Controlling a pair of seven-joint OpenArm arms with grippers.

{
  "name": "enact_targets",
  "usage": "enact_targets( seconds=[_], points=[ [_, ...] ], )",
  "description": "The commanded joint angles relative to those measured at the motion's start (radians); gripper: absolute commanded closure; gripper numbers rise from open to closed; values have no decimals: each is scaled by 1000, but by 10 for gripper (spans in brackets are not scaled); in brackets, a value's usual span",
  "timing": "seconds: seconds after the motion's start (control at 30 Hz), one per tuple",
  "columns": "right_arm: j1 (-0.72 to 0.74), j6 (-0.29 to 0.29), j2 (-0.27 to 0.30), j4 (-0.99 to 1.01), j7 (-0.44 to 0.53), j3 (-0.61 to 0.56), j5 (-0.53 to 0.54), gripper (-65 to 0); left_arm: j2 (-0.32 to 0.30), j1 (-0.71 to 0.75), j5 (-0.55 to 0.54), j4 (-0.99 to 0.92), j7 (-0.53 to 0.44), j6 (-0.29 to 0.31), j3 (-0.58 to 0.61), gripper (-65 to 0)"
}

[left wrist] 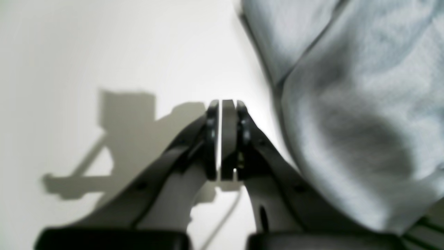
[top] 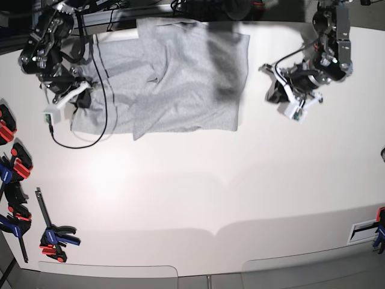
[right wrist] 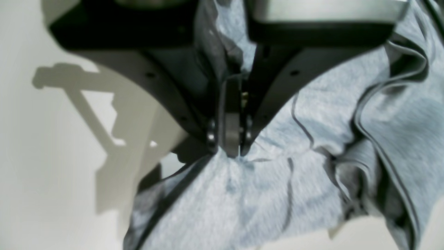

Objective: Fold the T-shirt properly
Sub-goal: 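Grasp the folded shirt's edge with the right gripper and lift it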

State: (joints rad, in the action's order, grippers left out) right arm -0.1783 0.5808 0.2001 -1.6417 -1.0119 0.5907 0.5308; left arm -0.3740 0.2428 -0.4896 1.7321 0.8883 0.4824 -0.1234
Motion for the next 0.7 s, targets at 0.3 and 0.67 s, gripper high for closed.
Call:
enact_targets(
  seconds=[0.3,0.67],
  points=[
    [78,117,5,-29,-157,3,317,0,-8,-10,-17,-143,-27,3,-4,0],
    [45,117,-217,-234,-261,-77,550,0,-9,-9,-16,-143,-22,3,-4,0]
  ],
)
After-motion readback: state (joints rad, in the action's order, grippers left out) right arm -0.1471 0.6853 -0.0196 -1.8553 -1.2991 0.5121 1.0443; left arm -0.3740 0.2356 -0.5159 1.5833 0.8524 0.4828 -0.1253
